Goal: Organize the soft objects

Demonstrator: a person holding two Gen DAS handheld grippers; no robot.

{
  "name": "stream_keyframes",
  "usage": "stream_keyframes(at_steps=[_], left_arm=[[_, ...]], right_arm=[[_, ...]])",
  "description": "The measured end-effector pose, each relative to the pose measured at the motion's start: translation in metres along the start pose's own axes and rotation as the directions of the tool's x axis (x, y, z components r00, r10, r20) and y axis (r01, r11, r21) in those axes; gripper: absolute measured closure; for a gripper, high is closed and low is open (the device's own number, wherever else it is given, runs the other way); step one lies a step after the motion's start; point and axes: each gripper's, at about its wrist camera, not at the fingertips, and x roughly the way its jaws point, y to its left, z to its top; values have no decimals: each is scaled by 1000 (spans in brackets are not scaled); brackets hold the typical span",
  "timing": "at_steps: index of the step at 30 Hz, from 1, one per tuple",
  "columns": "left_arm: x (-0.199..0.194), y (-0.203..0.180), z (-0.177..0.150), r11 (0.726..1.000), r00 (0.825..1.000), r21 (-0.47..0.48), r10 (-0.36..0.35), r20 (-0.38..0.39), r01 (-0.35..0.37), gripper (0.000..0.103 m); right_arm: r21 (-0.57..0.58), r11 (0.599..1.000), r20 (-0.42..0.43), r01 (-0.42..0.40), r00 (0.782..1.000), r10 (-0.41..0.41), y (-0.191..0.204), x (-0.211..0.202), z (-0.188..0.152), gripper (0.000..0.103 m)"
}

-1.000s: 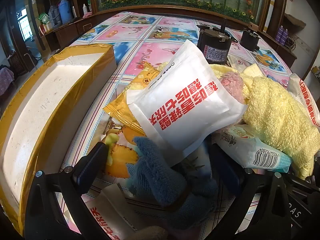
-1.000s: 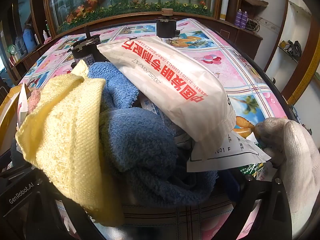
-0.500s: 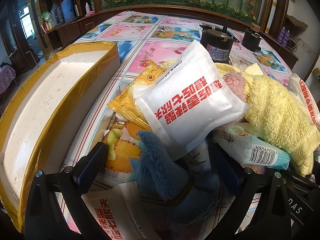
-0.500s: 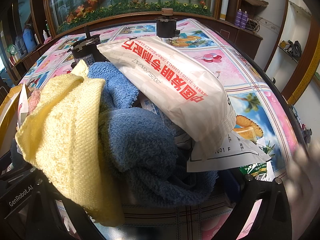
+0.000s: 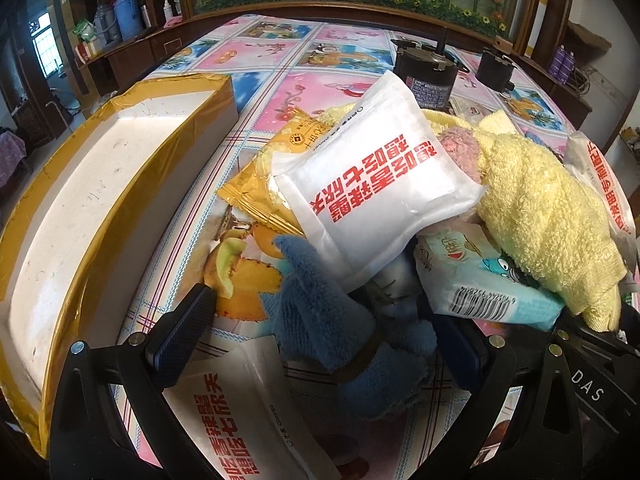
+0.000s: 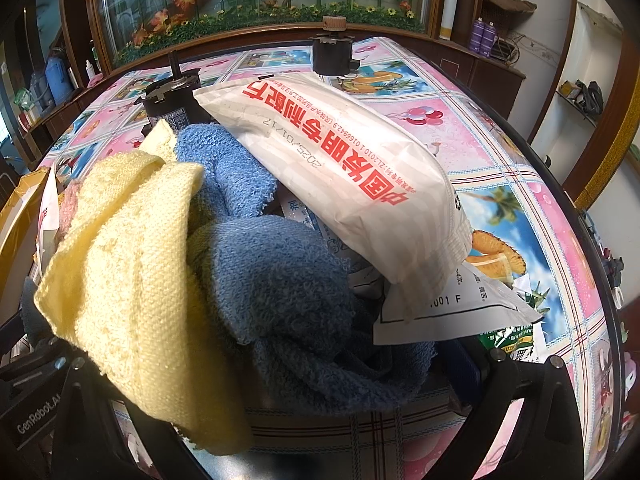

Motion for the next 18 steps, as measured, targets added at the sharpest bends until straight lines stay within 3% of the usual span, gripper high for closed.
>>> stream_keyframes(at_steps=[5, 8, 9, 10, 13, 16, 18], left_arm=[[-1, 0, -2, 1000, 1000, 6, 11, -14, -11, 0], [-2, -1, -1, 1000, 998, 21, 0, -65, 1, 0], [-4, -1, -1, 999, 996, 32, -12, -83, 15, 3], [-8, 0, -1, 999, 997, 37, -30, -77, 33, 15], [-33, 11, -1, 990, 990, 10, -139, -15, 139, 19], [-74, 26, 2, 978, 972, 18, -210, 106, 209, 19], [-100, 42, 6, 967, 951, 12, -254, 177, 256, 19]], right_arm=[[-40, 999, -75, -33, 997, 30, -2, -3, 0, 0], [-60, 997, -88, -45, 995, 40, -4, -4, -3, 0], [-69, 997, -90, -47, 995, 41, -3, -4, -3, 0], [-77, 996, -95, -49, 995, 41, -3, -5, -3, 1], [-84, 995, -75, -55, 996, 48, -3, -19, -10, 3], [-101, 991, -3, -85, 996, 86, -4, -44, -15, 3], [-110, 988, 45, -110, 992, 116, -5, -62, -17, 3]])
